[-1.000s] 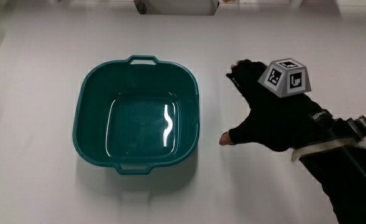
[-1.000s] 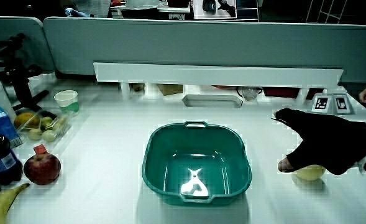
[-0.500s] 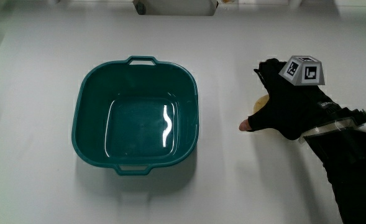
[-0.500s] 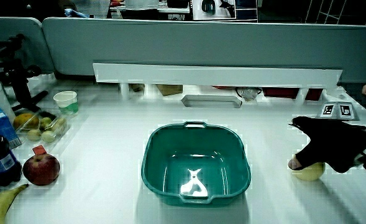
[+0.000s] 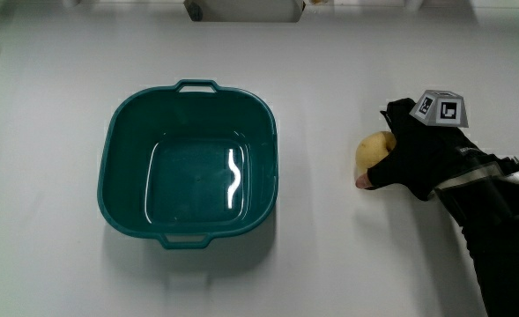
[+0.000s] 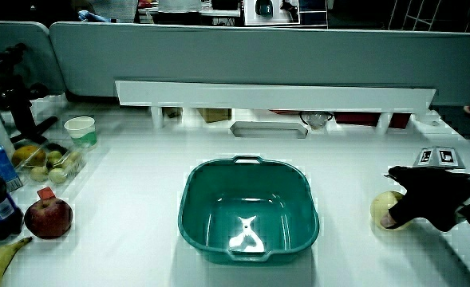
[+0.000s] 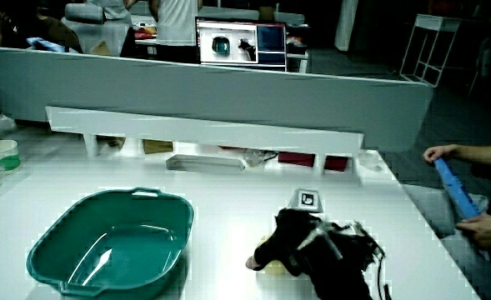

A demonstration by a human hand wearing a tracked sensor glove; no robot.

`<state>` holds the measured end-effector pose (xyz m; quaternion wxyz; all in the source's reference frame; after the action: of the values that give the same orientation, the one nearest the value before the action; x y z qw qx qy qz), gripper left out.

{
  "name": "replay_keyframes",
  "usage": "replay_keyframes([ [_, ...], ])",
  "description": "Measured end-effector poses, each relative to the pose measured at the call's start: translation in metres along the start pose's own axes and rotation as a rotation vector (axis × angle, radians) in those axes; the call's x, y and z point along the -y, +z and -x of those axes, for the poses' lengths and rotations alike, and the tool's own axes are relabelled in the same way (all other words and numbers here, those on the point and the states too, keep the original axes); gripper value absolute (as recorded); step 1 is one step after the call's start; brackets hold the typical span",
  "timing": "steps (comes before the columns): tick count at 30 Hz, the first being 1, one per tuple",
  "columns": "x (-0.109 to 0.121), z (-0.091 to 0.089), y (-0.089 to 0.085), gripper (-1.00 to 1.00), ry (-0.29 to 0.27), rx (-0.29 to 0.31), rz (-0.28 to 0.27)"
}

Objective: Pick pear from desk

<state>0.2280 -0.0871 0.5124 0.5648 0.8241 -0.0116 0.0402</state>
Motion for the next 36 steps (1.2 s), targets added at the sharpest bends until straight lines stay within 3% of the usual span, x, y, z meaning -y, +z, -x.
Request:
replay_keyframes([
  [6,-0.0086,-0.0088,-0.0046,0.0,-0.03,-0.008,0.026],
  [12,-0.0081,-0.0069,-0.003,0.0,-0.027,0.012,0.0],
  [13,-0.0055,-0.005,-0.0021,0.0,-0.004,0.008,0.003],
  [18,-0.0056,-0.0065,-0.0027,0.15,-0.021,0.01,-0.005],
  [21,-0.0056,-0.0074,-0.0018,0.24,-0.008,-0.004,-0.046],
  [24,-0.0085,-0.01,-0.0028,0.33,-0.008,-0.019,-0.04],
  [30,-0.0062,-0.0086,-0.0013,0.52,-0.023,0.001,-0.07],
  [36,-0.0026,-0.0067,0.0009,0.7,-0.038,0.035,-0.149],
])
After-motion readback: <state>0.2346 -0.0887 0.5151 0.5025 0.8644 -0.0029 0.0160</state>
